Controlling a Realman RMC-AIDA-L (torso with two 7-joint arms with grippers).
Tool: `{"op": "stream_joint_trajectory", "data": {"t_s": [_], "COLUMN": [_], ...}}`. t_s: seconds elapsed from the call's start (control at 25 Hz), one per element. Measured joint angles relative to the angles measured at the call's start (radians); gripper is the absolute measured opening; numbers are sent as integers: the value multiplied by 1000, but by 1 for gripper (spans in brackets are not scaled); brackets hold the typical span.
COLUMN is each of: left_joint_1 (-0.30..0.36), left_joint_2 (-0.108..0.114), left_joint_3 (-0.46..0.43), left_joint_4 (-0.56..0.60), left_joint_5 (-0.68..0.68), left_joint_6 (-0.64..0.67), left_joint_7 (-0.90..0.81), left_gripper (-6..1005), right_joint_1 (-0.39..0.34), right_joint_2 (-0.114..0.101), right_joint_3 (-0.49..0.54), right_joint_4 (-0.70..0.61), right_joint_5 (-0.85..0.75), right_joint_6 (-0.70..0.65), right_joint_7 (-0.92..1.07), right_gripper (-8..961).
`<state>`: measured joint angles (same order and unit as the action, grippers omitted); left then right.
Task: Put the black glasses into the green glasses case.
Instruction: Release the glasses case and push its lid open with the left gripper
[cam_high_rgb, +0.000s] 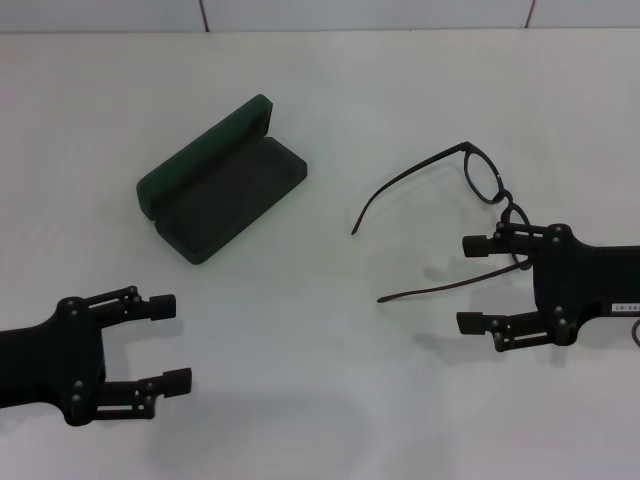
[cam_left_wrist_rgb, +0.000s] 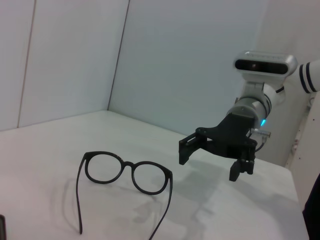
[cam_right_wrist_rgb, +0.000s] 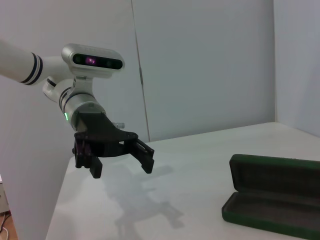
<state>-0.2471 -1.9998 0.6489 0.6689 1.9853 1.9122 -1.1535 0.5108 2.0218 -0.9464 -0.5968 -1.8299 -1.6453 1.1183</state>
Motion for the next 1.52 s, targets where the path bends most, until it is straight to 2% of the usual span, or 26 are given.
{"op": "stream_joint_trajectory", "data": {"t_s": [0.68, 0.88, 1.12, 1.24, 1.36, 1.44, 1.48, 1.52], "left_joint_1": [7, -20, -104, -134, -170, -228, -228, -261], "left_joint_2": [1, -7, -2, -9, -18, -31, -31, -36], "left_joint_3": [0, -35, -43, -43, -21, -5, -5, 4], "left_joint_4": [-2, 4, 16, 75, 202, 352, 352, 412], "left_joint_5": [2, -27, 21, 25, 73, 165, 165, 203], "left_joint_6": [-46, -68, -149, -171, -190, -206, -206, -210], "left_joint_7": [-13, -190, -463, -561, -684, -815, -815, -868], "left_gripper": [862, 863, 858, 857, 856, 856, 856, 856], "right_joint_1": [-2, -3, -3, -3, -3, -3, -3, -3], "right_joint_2": [0, 0, 0, 0, 0, -1, -1, -1], "right_joint_3": [0, -2, -2, -2, -9, -14, -17, -22], "right_joint_4": [3, 3, 3, 3, 3, 3, 3, 3], "right_joint_5": [-9, -9, -8, -10, -9, -9, -8, -8], "right_joint_6": [23, 24, 18, 17, 16, 15, 14, 14], "right_joint_7": [-1, -1, -3, -3, -3, -3, -3, -3], "right_gripper": [869, 868, 866, 866, 865, 865, 865, 865]}}
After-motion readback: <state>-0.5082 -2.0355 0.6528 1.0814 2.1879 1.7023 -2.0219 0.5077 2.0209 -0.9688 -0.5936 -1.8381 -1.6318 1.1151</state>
